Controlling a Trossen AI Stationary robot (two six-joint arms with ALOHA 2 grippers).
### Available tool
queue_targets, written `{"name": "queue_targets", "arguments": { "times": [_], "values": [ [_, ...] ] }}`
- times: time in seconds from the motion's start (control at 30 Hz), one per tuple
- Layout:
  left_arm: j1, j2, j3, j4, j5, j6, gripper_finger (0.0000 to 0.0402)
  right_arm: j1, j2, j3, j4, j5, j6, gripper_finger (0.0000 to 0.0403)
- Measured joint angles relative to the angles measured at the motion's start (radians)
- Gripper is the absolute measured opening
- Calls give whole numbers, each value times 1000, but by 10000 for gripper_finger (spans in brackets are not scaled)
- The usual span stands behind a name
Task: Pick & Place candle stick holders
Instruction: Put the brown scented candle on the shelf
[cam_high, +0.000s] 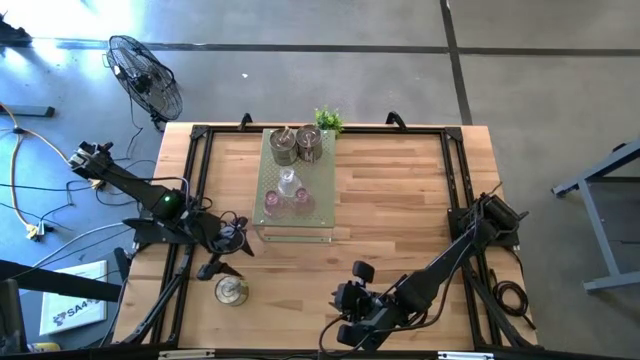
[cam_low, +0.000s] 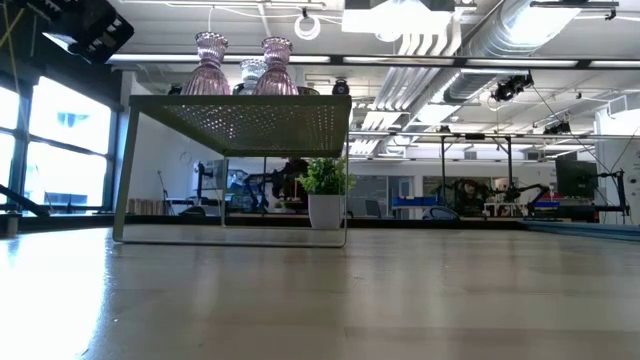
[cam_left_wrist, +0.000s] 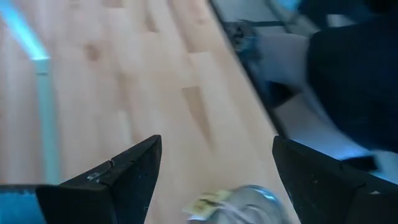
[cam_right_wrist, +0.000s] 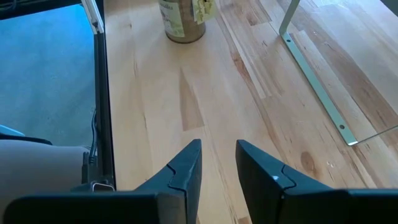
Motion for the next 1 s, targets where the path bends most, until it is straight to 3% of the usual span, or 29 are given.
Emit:
{"name": "queue_targets", "arguments": {
  "times": [0.13,0.23,0.33,0.47,0.6,1.0],
  "values": [
    [0,0,0,17,138,-4,301,0,0,0,0,0,-5,94],
    [0,0,0,36,187,-9,301,0,0,0,0,0,-26,94],
    [0,0,0,50,157,-59,301,0,0,0,-5,0,-27,94],
    [0,0,0,28,29,-179,301,0,0,0,-4,0,-27,94],
    [0,-1,0,-32,-59,-190,301,0,0,0,-4,0,-27,94],
    [0,-3,0,-11,15,-192,301,0,0,0,-4,0,-21,94]
  ]
}}
